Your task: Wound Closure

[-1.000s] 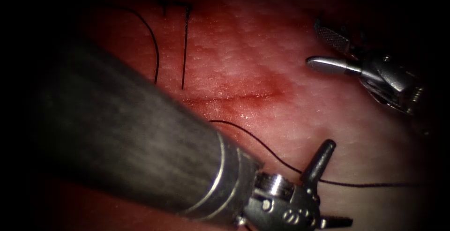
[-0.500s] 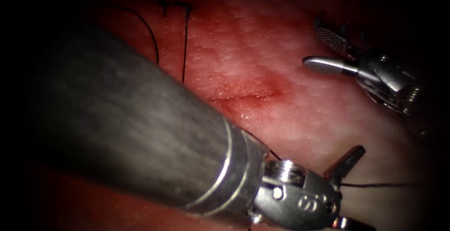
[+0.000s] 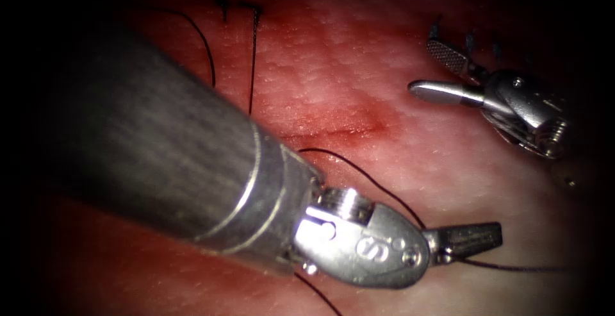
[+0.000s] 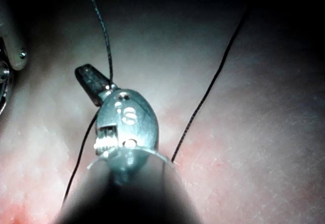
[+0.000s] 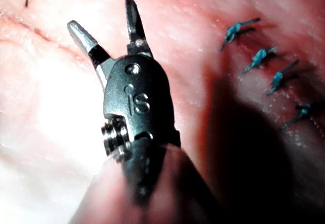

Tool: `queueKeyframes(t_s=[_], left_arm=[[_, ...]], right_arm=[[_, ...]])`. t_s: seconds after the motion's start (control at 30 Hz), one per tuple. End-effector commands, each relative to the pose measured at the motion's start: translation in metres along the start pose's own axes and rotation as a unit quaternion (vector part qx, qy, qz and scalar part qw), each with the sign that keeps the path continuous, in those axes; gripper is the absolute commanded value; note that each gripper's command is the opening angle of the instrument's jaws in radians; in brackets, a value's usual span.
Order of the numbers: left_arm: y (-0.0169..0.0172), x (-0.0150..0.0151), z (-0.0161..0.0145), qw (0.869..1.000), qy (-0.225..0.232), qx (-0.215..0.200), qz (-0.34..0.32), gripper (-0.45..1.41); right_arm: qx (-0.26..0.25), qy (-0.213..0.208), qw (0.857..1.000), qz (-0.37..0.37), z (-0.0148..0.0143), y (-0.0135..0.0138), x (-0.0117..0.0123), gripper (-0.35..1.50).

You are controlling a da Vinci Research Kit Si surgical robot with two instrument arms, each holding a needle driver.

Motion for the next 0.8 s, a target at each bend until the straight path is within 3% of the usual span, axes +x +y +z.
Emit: queueKeyframes(t_s=[0.03, 0.13, 0.2, 0.23, 0.3, 0.37, 0.4, 0.7, 0.73, 0.8], left_arm=[[-0.0010, 0.0001, -0.0011, 1.000, -0.012, 0.011, 0.004, -0.45], [-0.0017, -0.0007, -0.0061, 0.996, -0.051, 0.073, 0.020, -0.45], [-0.0018, -0.0006, -0.0080, 0.993, -0.062, 0.096, 0.028, -0.45], [-0.0016, -0.0004, -0.0097, 0.990, -0.074, 0.118, 0.036, -0.45], [-0.0008, 0.0003, -0.0115, 0.984, -0.090, 0.146, 0.049, -0.45], [-0.0002, 0.0010, -0.0121, 0.984, -0.087, 0.143, 0.050, -0.45], [0.0006, 0.0018, -0.0123, 0.985, -0.087, 0.142, 0.052, -0.45], [0.0021, 0.0036, -0.0119, 0.985, -0.084, 0.145, 0.035, -0.45], [0.0021, 0.0036, -0.0117, 0.985, -0.084, 0.145, 0.035, -0.45], [0.0021, 0.0036, -0.0116, 0.985, -0.084, 0.145, 0.032, -0.45]], right_arm=[[0.018, -0.002, 1.000, 0.000, 0.0008, -0.0008, -0.0007, 0.85], [0.064, -0.020, 0.997, -0.039, 0.0011, -0.0030, -0.0007, 0.54], [0.104, -0.015, 0.991, -0.079, 0.0013, -0.0039, -0.0006, 0.49], [0.150, 0.004, 0.981, -0.126, 0.0016, -0.0050, -0.0003, 0.49], [0.191, 0.024, 0.966, -0.172, 0.0021, -0.0069, 0.0001, 0.49], [0.204, 0.022, 0.959, -0.195, 0.0026, -0.0084, 0.0005, 0.51], [0.214, 0.016, 0.952, -0.218, 0.0033, -0.0100, 0.0009, 0.38], [0.176, 0.018, 0.935, -0.306, 0.0071, -0.0134, 0.0046, 0.44], [0.161, 0.011, 0.934, -0.318, 0.0077, -0.0138, 0.0050, 0.53], [0.146, 0.006, 0.932, -0.331, 0.0088, -0.0147, 0.0054, 0.86]])
